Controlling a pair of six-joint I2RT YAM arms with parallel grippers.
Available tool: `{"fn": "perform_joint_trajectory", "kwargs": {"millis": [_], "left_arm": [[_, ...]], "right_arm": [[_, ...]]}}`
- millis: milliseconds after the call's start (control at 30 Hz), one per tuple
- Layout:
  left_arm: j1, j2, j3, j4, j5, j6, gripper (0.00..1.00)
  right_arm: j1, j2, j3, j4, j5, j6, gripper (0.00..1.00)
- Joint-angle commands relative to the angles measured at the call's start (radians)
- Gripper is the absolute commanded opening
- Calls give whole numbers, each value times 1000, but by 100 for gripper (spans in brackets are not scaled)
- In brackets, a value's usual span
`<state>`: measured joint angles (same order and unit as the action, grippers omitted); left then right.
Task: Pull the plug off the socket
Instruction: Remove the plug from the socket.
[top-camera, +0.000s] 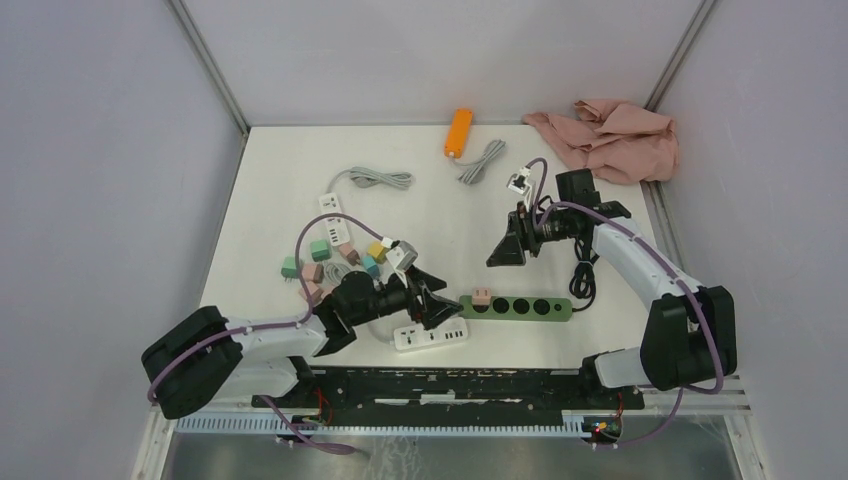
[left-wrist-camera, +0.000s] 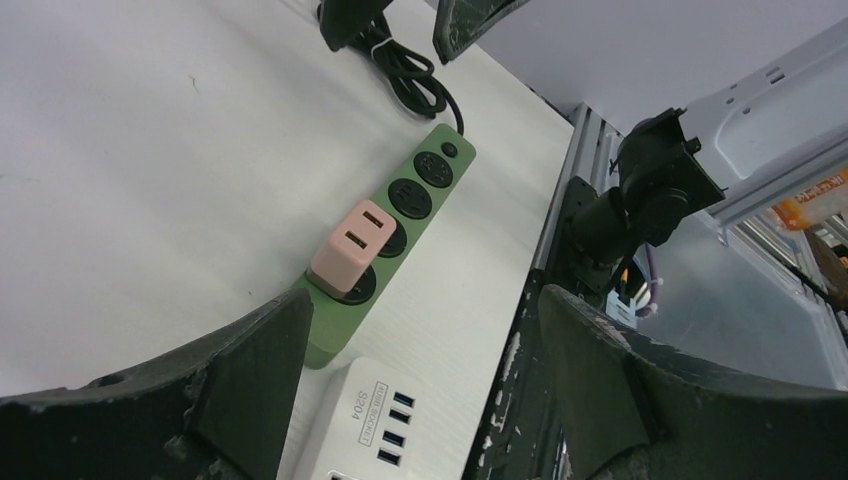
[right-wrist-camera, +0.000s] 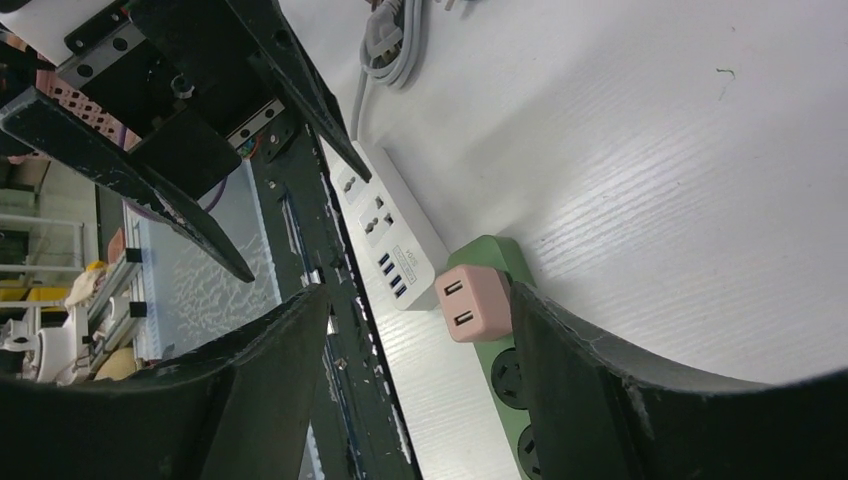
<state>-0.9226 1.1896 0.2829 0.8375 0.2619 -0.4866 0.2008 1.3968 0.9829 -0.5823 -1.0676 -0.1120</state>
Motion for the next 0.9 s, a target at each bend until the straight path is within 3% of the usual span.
{"fn": "perform_joint_trajectory", "kwargs": {"millis": [0, 333, 600, 867], "left_arm": [[-5, -12, -52, 174, -44, 132, 91], [-4, 38, -84, 183, -130, 256, 96], [-4, 143, -159, 423, -130, 228, 97], [-2, 267, -143, 525, -113, 207, 96]], "right_arm": [[38, -42, -14, 23, -16, -87, 73], [177, -115, -69, 14, 218, -342, 85], [312, -140, -147, -32, 335, -663, 100], [433, -101, -166, 23, 489, -694, 100]]}}
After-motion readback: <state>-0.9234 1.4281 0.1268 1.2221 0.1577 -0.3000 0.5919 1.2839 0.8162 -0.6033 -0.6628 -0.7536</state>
